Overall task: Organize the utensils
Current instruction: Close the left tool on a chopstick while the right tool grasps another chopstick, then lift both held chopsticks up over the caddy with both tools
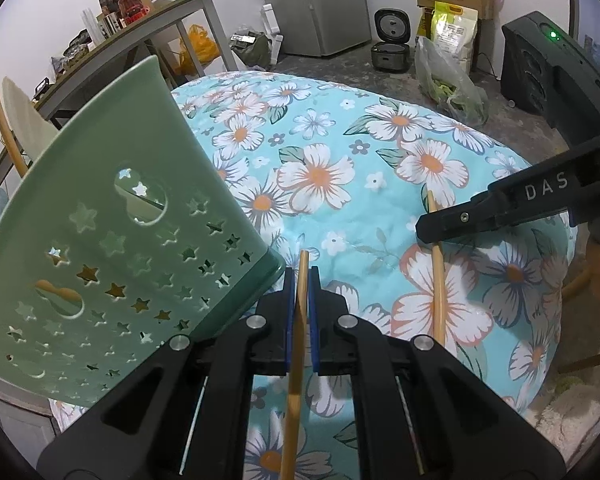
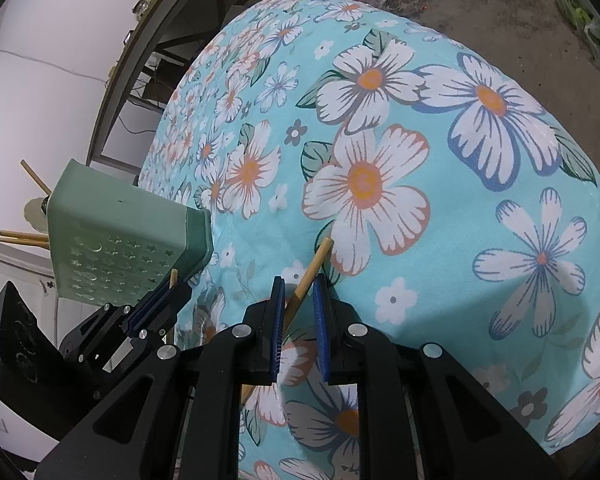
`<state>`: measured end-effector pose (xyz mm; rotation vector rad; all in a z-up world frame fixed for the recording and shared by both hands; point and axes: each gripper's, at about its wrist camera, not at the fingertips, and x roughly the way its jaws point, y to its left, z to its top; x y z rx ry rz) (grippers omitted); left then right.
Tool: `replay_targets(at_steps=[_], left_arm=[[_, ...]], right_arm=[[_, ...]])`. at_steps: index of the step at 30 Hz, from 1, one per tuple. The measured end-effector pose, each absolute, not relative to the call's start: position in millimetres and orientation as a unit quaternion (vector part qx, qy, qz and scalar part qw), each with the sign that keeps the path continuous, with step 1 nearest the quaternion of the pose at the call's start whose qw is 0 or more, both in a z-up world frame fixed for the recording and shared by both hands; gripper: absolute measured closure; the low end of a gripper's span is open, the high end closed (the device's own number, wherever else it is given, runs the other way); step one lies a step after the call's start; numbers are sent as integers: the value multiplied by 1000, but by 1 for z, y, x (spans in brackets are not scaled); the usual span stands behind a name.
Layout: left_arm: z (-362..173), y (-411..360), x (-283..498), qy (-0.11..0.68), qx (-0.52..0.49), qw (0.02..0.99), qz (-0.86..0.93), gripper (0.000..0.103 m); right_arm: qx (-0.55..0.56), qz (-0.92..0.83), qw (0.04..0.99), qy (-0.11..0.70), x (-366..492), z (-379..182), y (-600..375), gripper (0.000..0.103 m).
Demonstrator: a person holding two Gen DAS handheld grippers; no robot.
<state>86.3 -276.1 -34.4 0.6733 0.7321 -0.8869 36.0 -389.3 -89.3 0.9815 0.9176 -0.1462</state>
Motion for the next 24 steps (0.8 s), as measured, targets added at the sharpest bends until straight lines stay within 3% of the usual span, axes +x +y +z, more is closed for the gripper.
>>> replay_targets(at_steps=[10, 24], left_arm=[[-28, -269, 84, 333, 315, 793, -402, 98], [-22, -265, 84, 330, 312, 796, -400, 98]], right_arm=[[447, -63, 795, 405, 32, -72, -392, 90], [401, -70, 847, 341, 22, -5, -402, 97]])
